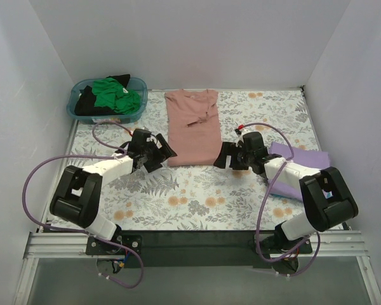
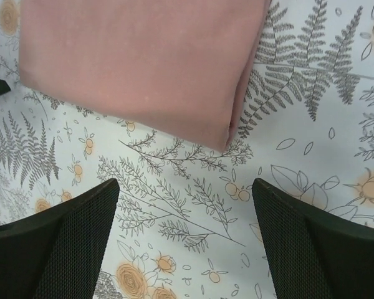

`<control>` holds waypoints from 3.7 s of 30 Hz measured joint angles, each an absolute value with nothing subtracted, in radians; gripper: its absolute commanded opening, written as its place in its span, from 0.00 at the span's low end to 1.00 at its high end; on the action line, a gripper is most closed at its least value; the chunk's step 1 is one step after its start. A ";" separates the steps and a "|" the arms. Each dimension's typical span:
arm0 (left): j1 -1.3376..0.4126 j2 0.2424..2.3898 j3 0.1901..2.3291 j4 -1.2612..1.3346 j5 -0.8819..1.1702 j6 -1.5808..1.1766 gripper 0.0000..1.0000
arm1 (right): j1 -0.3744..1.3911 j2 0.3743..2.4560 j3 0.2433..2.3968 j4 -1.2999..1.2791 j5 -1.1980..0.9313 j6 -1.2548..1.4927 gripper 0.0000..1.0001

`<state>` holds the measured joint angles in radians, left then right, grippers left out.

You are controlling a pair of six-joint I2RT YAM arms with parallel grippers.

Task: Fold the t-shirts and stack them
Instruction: Fold the tshirt

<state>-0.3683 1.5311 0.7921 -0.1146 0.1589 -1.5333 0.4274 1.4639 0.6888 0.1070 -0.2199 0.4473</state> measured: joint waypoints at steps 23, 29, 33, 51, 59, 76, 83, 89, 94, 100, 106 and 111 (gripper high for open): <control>-0.369 1.715 0.790 0.016 0.228 -1.596 0.00 | 0.426 1.668 0.710 0.266 -0.154 0.739 0.08; -0.375 1.652 0.715 0.034 0.225 -1.599 0.00 | 0.434 1.625 0.635 0.310 -0.156 0.747 0.01; -0.434 1.494 0.559 0.030 0.216 -1.628 0.00 | 0.482 1.480 0.488 0.315 -0.156 0.748 0.01; -0.711 0.430 0.147 -0.460 0.158 -1.893 0.00 | 1.027 0.712 0.085 0.018 0.052 1.048 0.01; -0.711 0.507 0.308 -0.522 0.107 -1.873 0.00 | 1.042 0.756 0.272 -0.067 0.135 0.971 0.01; -0.710 0.937 0.791 -0.496 -0.234 -1.740 0.00 | 0.883 0.932 0.723 -0.135 0.377 0.670 0.01; -0.643 1.087 0.860 -0.393 -0.310 -1.678 0.00 | 0.628 1.121 0.844 -0.091 0.187 0.555 0.01; -0.498 1.288 0.980 -0.311 -0.265 -1.617 0.00 | 0.515 1.318 0.970 -0.023 0.025 0.507 0.01; -0.427 1.430 1.051 -0.251 -0.219 -1.570 0.00 | 0.460 1.483 1.078 0.015 -0.064 0.493 0.01; -0.381 1.668 1.145 -0.157 -0.210 -1.542 0.00 | 0.416 1.692 1.161 0.113 -0.084 0.464 0.01; -0.344 1.880 1.253 -0.121 -0.194 -1.505 0.82 | 0.362 1.998 1.366 0.165 -0.155 0.441 0.89; -0.324 1.896 1.279 -0.129 -0.191 -1.489 0.93 | 0.327 2.069 1.415 0.157 -0.224 0.432 0.99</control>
